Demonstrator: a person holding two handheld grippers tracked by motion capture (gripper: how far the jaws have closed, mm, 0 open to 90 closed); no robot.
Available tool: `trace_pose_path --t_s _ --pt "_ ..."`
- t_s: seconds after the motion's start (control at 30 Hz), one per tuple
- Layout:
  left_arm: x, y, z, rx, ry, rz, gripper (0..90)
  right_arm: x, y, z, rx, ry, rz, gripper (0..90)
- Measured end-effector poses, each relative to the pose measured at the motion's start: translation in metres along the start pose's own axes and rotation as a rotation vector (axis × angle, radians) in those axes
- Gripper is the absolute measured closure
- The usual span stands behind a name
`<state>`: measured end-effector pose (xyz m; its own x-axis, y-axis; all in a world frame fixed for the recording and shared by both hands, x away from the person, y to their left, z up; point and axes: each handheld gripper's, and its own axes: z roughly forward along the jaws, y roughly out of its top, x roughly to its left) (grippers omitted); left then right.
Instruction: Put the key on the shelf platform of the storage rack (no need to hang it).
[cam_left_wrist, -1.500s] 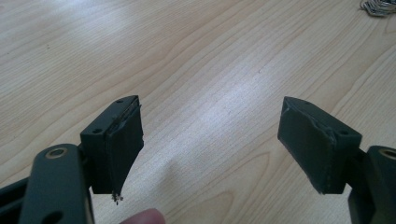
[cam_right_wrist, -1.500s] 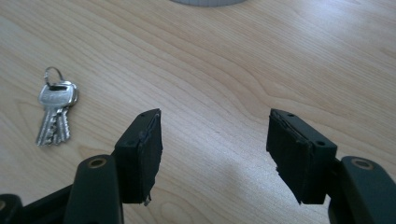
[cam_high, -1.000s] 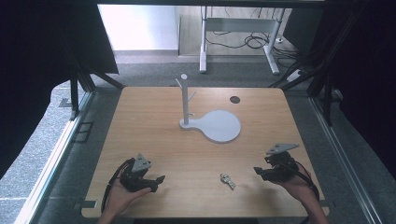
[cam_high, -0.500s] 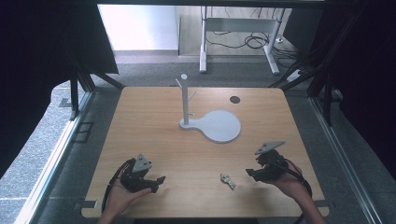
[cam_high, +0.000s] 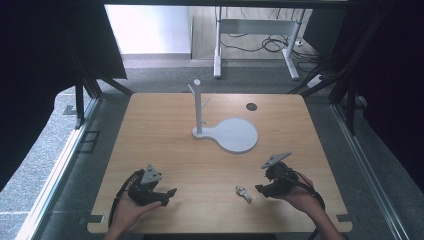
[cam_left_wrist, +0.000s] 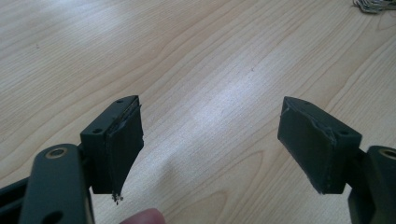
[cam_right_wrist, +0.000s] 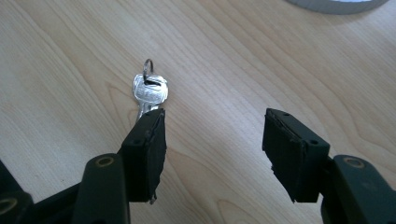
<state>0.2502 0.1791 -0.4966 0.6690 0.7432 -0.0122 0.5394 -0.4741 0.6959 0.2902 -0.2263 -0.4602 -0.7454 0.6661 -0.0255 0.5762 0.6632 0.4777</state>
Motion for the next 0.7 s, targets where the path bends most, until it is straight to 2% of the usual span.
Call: trace_pose_path --t_s 0.7 --pt "0.001 0.000 0.000 -0.001 0.001 0.001 22.5 0.021 0.011 0.024 0.074 0.045 -0.050 40.2"
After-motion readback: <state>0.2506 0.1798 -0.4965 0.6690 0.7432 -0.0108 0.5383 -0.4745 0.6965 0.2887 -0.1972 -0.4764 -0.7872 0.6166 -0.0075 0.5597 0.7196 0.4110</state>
